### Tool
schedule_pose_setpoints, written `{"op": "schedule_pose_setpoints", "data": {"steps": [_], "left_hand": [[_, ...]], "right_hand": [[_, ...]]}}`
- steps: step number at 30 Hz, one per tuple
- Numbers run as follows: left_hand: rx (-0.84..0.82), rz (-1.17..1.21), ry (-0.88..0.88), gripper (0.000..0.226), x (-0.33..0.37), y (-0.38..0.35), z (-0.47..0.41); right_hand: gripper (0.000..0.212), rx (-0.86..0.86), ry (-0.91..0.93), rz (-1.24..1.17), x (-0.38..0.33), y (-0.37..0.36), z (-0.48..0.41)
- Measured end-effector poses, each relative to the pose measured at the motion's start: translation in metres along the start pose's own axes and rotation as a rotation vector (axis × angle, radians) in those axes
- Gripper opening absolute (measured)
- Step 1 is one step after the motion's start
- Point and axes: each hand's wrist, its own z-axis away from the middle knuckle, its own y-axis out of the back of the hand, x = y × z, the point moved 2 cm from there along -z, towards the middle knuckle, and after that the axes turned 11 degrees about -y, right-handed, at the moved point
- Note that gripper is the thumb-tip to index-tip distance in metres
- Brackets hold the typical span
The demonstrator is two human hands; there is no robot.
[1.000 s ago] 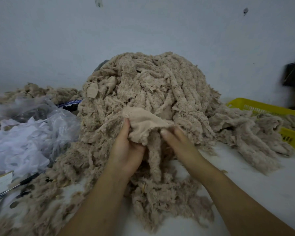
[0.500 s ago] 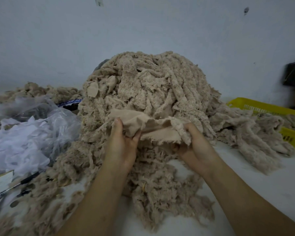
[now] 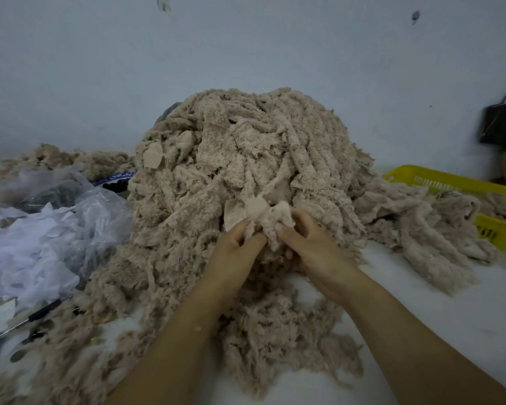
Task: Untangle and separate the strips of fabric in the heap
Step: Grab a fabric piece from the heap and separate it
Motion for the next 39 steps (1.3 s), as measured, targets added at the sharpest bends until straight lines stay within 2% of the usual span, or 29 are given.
{"op": "schedule_pose_setpoints", "data": {"steps": [2,4,6,7,9,10,11,12,13,14,17,20,22,25,27,28,29,30,31,34,37,39], "left_hand": [[-0.01,0.05,0.021,0.015,-0.001,0.001,0.001],[-0.029,0.01,0.035,0.03,0.003,0.0,0.004],[-0.043,-0.03,0.054,0.027,0.01,-0.002,0.005],[-0.04,-0.024,0.035,0.026,0.01,-0.002,0.005],[-0.033,-0.016,0.0,0.027,0.005,0.0,0.004],[-0.023,-0.019,0.006,0.027,0.002,0.001,0.003],[-0.014,-0.021,0.015,0.026,-0.001,0.001,0.002],[-0.015,-0.035,0.027,0.025,-0.004,0.001,0.002],[-0.021,-0.06,0.032,0.024,-0.007,-0.001,0.001],[-0.033,-0.092,0.037,0.022,-0.01,-0.002,0.001],[-0.108,-0.209,0.086,0.02,-0.016,-0.002,0.001],[-0.143,-0.278,0.116,0.028,-0.022,-0.001,0.0],[-0.165,-0.282,0.123,0.037,-0.023,-0.003,-0.001],[-0.166,-0.156,0.176,0.049,-0.025,-0.004,-0.001],[-0.145,-0.029,0.227,0.039,-0.03,-0.003,-0.003],[-0.139,0.008,0.234,0.024,-0.032,-0.003,-0.004],[-0.128,0.017,0.23,0.009,-0.031,-0.003,-0.004],[-0.104,0.021,0.219,0.004,-0.03,-0.003,-0.004],[-0.08,0.018,0.214,0.009,-0.029,-0.002,-0.003],[0.05,0.039,0.138,0.024,-0.027,0.0,-0.005],[0.363,0.223,0.081,0.025,-0.017,0.013,-0.009],[0.475,0.375,0.116,0.03,-0.014,0.022,-0.012]], "right_hand": [[0.017,-0.045,-0.031,0.017,0.004,0.0,-0.001],[0.013,0.055,-0.077,0.132,0.005,0.001,0.0],[0.012,0.137,-0.055,0.11,0.001,0.007,-0.002],[0.014,0.168,0.026,-0.045,-0.005,0.013,-0.003],[0.012,0.215,0.244,-0.519,-0.021,0.037,0.0],[0.021,0.271,0.297,-0.738,-0.025,0.051,0.001],[0.041,0.366,0.28,-0.856,-0.024,0.063,-0.001],[0.056,0.481,0.21,-0.867,-0.018,0.071,-0.002],[0.06,0.598,0.115,-0.792,-0.01,0.075,-0.005],[0.054,0.683,0.023,-0.656,0.0,0.074,-0.008],[0.032,0.772,-0.087,-0.193,0.015,0.064,-0.018],[0.05,0.739,-0.025,0.15,0.016,0.057,-0.021],[0.059,0.685,-0.07,0.27,0.017,0.055,-0.021],[0.043,0.588,-0.124,0.42,0.02,0.051,-0.023],[0.019,0.492,-0.05,0.471,0.018,0.042,-0.02],[0.015,0.417,-0.003,0.48,0.018,0.035,-0.019],[0.024,0.344,0.042,0.485,0.019,0.029,-0.017],[0.031,0.295,0.071,0.495,0.021,0.025,-0.017],[0.033,0.281,0.074,0.511,0.022,0.022,-0.017],[0.021,0.426,0.005,0.483,0.019,0.035,-0.021],[0.051,0.65,-0.093,0.235,0.014,0.059,-0.02],[0.052,0.706,-0.078,0.095,0.014,0.068,-0.018]]}}
